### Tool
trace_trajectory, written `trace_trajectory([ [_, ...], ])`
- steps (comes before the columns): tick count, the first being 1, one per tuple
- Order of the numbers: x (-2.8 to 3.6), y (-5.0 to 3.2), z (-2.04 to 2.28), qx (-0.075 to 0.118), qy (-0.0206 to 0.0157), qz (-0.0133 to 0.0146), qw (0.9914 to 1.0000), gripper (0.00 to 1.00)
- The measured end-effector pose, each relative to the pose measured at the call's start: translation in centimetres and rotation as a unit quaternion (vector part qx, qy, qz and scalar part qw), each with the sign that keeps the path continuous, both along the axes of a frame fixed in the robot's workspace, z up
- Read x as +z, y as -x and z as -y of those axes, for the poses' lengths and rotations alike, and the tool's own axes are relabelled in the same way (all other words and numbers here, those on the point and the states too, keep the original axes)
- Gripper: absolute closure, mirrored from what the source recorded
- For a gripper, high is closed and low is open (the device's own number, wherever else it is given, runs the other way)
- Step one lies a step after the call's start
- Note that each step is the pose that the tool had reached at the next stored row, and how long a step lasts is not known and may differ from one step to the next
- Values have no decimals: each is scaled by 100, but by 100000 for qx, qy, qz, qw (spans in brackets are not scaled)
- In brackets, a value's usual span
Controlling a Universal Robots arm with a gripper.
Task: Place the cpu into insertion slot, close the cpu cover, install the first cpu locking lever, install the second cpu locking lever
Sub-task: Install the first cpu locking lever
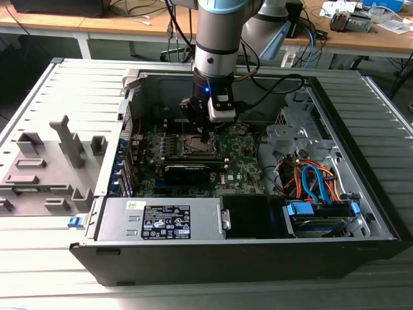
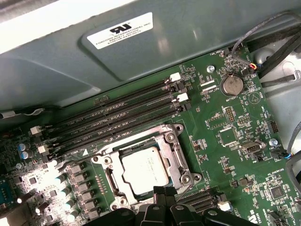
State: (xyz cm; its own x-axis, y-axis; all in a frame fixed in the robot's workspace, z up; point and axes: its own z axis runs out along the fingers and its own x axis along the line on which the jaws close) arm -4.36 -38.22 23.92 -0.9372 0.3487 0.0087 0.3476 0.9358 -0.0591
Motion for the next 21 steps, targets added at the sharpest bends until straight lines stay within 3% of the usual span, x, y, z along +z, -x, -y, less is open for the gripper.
trace_trajectory([
  [21, 0, 0, 0, 1074, -2, 2, 99994, 89],
])
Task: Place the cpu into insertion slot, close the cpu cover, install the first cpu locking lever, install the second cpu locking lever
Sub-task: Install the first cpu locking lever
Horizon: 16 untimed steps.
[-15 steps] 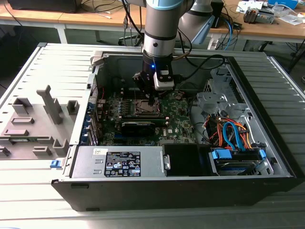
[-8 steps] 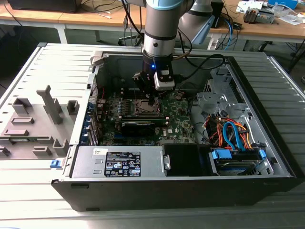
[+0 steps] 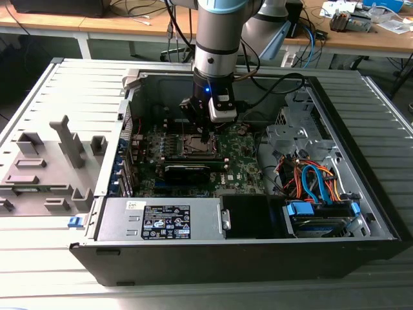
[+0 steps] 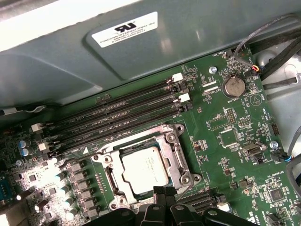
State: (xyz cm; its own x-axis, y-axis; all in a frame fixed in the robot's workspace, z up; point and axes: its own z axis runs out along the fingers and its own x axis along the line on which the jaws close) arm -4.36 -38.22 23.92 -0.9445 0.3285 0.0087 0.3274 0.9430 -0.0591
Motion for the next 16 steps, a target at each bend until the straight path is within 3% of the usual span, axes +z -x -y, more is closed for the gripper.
trace_trajectory([
  [16, 0, 0, 0, 390, -1, 1, 99999, 89],
])
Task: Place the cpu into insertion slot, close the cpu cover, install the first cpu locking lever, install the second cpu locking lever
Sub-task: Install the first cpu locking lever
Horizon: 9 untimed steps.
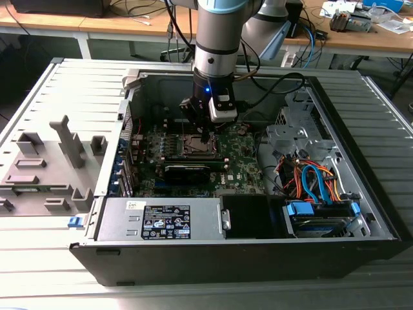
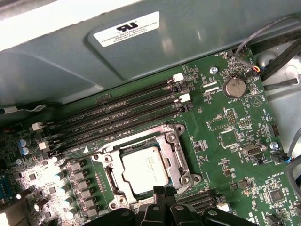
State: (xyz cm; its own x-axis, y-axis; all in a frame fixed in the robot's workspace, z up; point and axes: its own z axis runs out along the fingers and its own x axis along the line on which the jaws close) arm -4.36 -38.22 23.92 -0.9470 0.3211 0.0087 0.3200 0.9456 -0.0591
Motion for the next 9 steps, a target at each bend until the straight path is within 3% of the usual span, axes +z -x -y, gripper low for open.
trace_trajectory([
  [9, 0, 0, 0, 197, 1, -2, 100000, 89],
])
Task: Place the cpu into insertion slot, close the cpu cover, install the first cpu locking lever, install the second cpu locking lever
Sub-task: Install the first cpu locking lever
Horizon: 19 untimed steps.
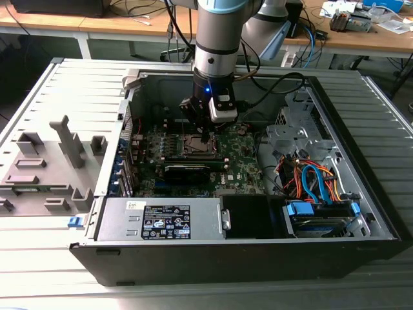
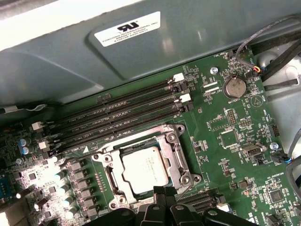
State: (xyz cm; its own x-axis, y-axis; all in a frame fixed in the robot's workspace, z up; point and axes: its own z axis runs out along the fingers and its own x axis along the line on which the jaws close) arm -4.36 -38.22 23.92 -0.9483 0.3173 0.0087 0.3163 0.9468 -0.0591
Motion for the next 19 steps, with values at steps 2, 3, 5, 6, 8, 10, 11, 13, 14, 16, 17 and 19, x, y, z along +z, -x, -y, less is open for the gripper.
trace_trajectory([
  [2, 0, 0, 0, 42, -1, 0, 100000, 89],
  [3, 0, 0, 0, 54, -1, 0, 100000, 89],
  [5, 0, 0, 0, 107, 0, 1, 100000, 89],
  [6, 0, 0, 0, 125, -1, -1, 100000, 89],
  [8, 0, 0, 0, 175, 0, -2, 100000, 89],
  [10, 0, 0, 0, 215, 0, 1, 100000, 89],
  [11, 0, 0, 0, 230, 1, -1, 100000, 89],
  [13, 0, 0, 0, 273, -1, 0, 100000, 89],
  [14, 0, 0, 0, 291, 0, 1, 100000, 89],
  [16, 0, 0, 0, 352, 2, -1, 99999, 89],
  [17, 0, 0, 0, 372, 1, 1, 99999, 89],
  [19, 0, 0, 0, 413, 3, -2, 99999, 89],
])
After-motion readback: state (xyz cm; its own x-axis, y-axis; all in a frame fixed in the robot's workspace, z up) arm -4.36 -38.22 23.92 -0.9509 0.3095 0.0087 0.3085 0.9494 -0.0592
